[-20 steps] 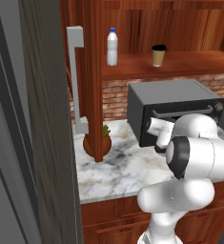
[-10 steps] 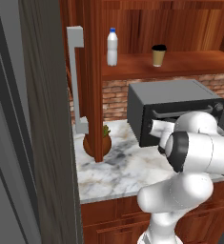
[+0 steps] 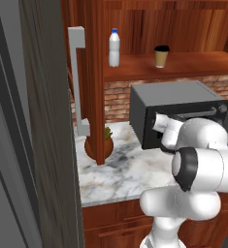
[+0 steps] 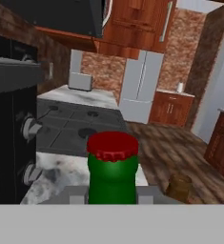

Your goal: Sort all alcoholic drinks to one cabinet, and non-alcoholic drinks to the other.

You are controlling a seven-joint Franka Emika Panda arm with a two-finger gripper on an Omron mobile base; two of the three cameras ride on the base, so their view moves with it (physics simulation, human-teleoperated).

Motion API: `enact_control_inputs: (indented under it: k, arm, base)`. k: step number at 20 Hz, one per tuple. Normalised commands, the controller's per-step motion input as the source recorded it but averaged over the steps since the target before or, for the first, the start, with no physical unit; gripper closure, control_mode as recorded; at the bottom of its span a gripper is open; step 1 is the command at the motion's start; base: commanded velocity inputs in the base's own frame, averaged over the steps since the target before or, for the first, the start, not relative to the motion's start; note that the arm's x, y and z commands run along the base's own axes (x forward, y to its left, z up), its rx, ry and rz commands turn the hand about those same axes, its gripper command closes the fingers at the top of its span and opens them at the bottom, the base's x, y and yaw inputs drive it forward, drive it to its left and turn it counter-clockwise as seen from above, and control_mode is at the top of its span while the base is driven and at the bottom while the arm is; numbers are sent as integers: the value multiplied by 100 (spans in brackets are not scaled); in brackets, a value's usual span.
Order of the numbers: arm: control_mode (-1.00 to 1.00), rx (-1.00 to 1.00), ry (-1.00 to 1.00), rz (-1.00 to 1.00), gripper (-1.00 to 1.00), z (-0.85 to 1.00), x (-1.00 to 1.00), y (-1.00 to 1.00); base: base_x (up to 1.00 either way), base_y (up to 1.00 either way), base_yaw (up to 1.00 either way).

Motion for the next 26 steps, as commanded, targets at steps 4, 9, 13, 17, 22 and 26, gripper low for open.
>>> enact_control_inputs:
  k: [4, 9, 13, 17, 22, 26]
  arm:
    - [-100, 7, 7, 0, 100, 60, -1, 16]
    - [-100, 7, 9, 2, 100, 53, -16, 27]
    - [-100, 3, 4, 7, 100, 48, -28, 47]
    - [-100, 0, 0, 9, 100, 44, -19, 42]
    - [-100, 0, 0, 7, 100, 19, -23, 16]
    - [-100, 0, 1, 7, 100, 19, -31, 2]
  base:
    - [0, 0, 0]
    - [0, 0, 0]
    - [0, 0, 0]
    - [0, 0, 0]
    - [0, 0, 0]
    - [0, 0, 0]
